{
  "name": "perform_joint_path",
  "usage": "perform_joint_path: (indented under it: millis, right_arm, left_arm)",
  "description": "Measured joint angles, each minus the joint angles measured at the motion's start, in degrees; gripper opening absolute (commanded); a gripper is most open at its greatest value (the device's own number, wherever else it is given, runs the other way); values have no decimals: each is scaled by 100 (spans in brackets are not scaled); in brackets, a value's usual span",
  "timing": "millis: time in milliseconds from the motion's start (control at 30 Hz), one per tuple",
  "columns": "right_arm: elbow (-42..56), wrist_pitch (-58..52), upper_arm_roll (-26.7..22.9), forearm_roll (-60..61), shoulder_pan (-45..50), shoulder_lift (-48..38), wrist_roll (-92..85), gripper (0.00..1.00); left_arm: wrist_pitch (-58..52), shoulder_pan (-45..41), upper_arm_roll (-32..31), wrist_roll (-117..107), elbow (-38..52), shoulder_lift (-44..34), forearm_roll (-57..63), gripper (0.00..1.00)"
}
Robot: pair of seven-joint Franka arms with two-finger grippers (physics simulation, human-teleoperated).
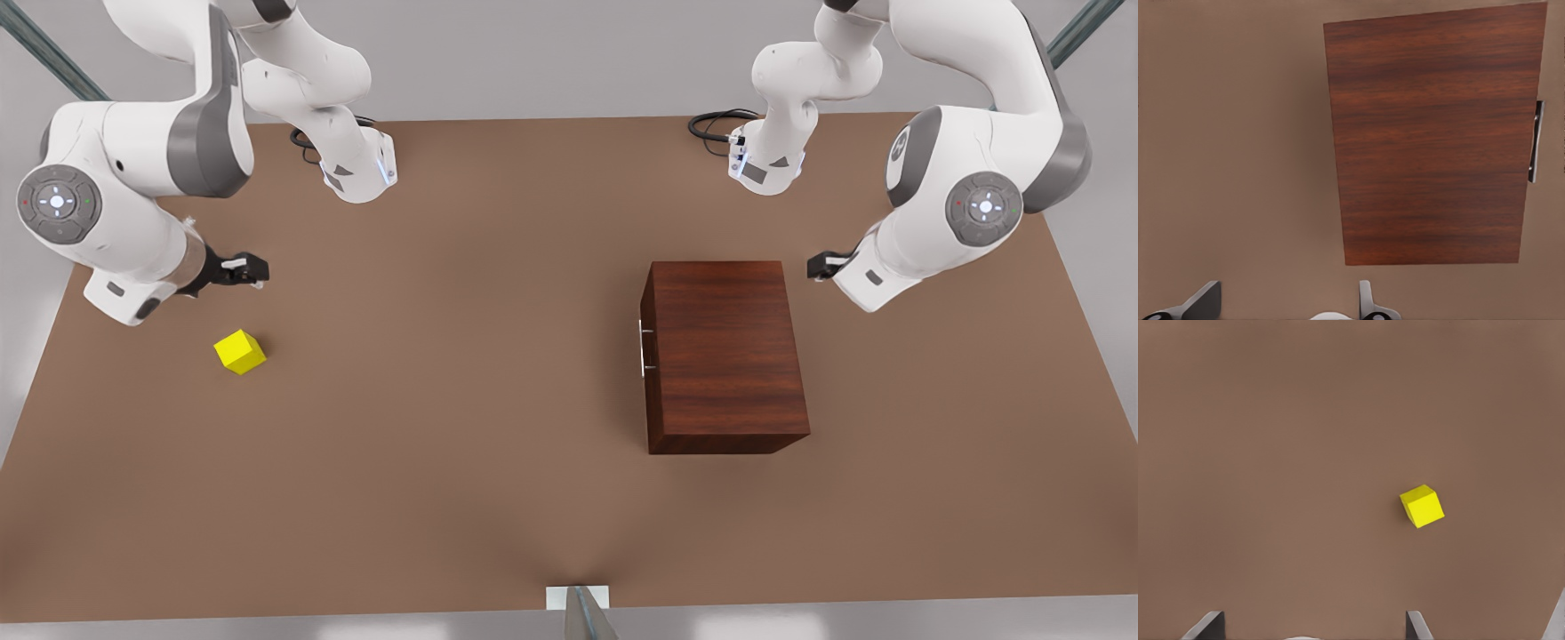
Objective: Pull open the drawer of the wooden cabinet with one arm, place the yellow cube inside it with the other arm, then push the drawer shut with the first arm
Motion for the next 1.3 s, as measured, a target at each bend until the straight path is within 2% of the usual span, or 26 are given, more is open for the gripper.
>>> perform_joint_path:
  millis: [100, 167, 267, 333, 400, 533, 600, 667, 900, 1300]
  right_arm:
    - [-24, 281, -7, -51, -15, 42, -77, 100]
    - [-41, 429, -34, -73, -117, 225, -229, 100]
    - [-517, 741, -46, -123, -468, 705, -678, 100]
    - [-921, 1107, -47, -145, -672, 899, -1040, 100]
    - [-1316, 1571, -48, -186, -895, 999, -1434, 100]
    - [-2271, 2595, -47, -222, -1372, 975, -2188, 100]
    - [-2683, 3133, -43, -216, -1562, 994, -2568, 100]
    - [-2943, 3613, -43, -202, -1743, 1002, -2945, 100]
    - [-3679, 5060, -47, -142, -2145, 1061, -3969, 100]
    - [-4305, 5924, -60, 431, -2213, 987, -4941, 100]
  left_arm:
    - [176, -102, -5, -74, -4, 73, 8, 100]
    - [315, -823, -43, -211, 35, 409, 86, 100]
    - [503, -2409, -81, -612, 1176, 1668, 317, 100]
    - [666, -3040, -79, -984, 1795, 2429, 538, 100]
    - [911, -3388, -74, -1427, 1966, 2849, 823, 100]
    - [1277, -3597, -9, -2311, 2022, 3255, 1234, 100]
    - [1371, -3669, 232, -2743, 2025, 3377, 1341, 100]
    - [1431, -3762, 448, -3167, 2031, 3472, 1403, 100]
    - [1479, -3788, 588, -4350, 2154, 3704, 1475, 100]
    - [1565, -3719, 596, -5325, 2136, 3878, 1449, 100]
